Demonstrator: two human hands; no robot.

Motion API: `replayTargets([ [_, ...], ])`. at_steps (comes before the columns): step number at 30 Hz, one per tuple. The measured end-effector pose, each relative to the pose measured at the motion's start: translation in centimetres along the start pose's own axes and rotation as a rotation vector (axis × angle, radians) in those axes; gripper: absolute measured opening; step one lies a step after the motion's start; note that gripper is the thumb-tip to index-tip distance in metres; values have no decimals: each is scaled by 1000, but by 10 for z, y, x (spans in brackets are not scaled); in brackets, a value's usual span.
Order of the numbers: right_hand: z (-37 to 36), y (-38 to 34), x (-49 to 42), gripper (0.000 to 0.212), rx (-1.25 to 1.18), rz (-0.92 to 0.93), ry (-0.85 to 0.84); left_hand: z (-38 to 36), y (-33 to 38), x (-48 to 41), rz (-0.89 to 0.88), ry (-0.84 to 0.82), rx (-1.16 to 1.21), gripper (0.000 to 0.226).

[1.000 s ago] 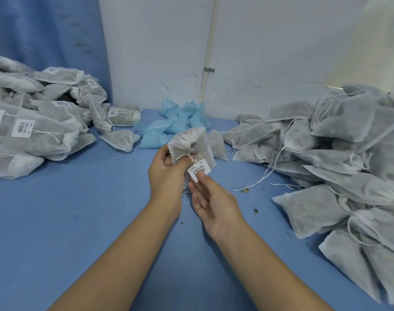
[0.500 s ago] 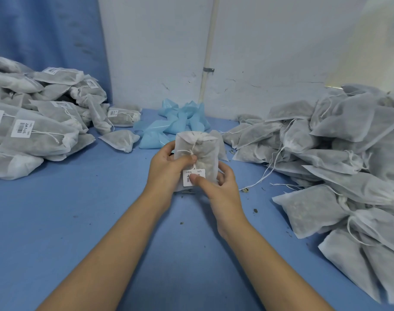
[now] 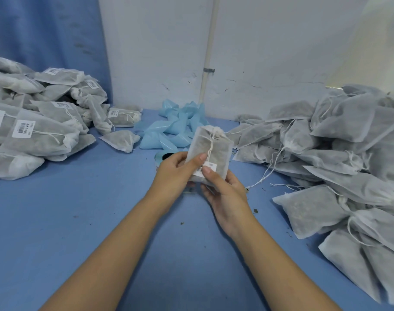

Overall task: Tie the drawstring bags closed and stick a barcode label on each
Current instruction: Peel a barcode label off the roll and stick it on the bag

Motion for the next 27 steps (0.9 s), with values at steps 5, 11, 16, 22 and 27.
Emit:
replayTargets([
  [5, 4, 1, -2, 48, 5, 9, 72, 2, -9, 0, -5, 47, -268, 38],
  [11, 3, 6, -3, 29, 127, -2, 115, -9, -13, 7, -42, -45, -271, 41],
  [16, 4, 3, -4, 25, 233, 73, 206, -10, -11, 9, -44, -56, -137, 37],
  [22, 3, 2, -6, 26, 131, 111, 137, -14, -11, 10, 19, -62, 8, 34],
  [27, 8, 5, -7, 29, 187, 79, 175, -6, -11, 8, 71, -71, -12, 23],
])
Point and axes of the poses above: each hand's wrist, its own x-axis away from the middle knuckle, its own z-axis out of the back of the hand, y = z × x, the point moved 4 cm from there along -x, towards the middle knuckle, and after that the axes turned 9 degrees about x, right-handed, at the moved point
